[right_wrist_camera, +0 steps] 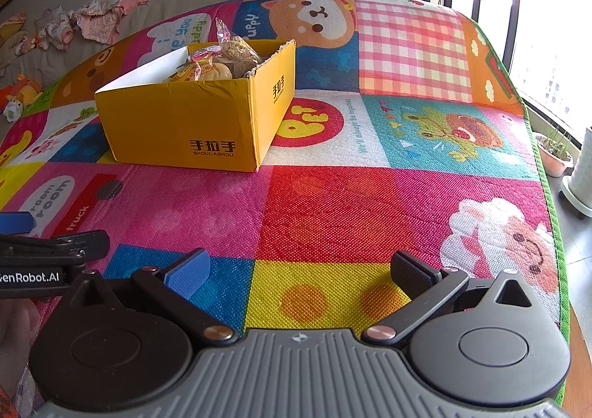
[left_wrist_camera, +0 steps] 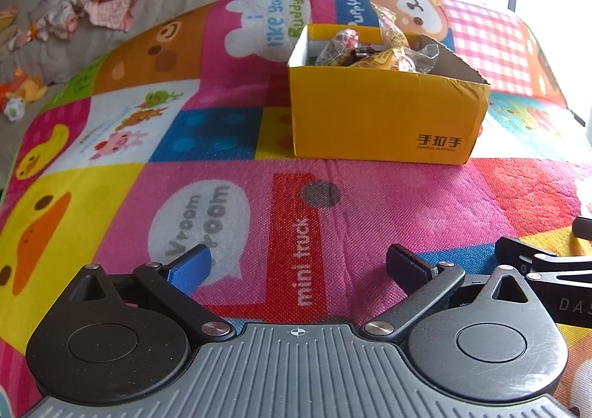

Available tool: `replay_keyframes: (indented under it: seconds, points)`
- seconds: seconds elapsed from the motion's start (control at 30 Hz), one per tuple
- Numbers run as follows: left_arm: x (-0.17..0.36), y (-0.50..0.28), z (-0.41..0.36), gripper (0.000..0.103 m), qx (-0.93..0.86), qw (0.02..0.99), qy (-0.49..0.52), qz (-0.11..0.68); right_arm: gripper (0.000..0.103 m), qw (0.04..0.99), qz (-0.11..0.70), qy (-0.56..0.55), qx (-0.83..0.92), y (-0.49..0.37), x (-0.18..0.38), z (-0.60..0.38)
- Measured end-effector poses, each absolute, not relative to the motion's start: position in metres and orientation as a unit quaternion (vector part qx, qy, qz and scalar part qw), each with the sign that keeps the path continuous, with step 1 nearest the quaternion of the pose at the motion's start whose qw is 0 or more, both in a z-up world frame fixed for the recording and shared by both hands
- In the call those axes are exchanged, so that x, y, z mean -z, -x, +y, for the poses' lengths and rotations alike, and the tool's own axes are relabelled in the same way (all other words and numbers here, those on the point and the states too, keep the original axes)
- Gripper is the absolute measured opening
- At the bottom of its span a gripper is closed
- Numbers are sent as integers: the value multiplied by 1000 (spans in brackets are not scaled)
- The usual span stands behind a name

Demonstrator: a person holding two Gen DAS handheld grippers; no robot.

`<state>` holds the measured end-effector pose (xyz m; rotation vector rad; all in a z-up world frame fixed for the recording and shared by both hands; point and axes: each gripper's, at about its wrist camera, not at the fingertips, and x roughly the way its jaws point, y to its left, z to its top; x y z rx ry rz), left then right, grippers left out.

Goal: Organize objects

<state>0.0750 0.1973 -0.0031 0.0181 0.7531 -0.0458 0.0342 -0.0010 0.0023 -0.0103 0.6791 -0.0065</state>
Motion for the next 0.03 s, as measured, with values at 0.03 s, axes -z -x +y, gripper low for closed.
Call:
replay_keyframes:
  seconds: [0.03]
  points:
    - [3, -74, 197, 103, 21, 930, -11, 366, 103, 943, 333, 6, 3, -35, -2, -1]
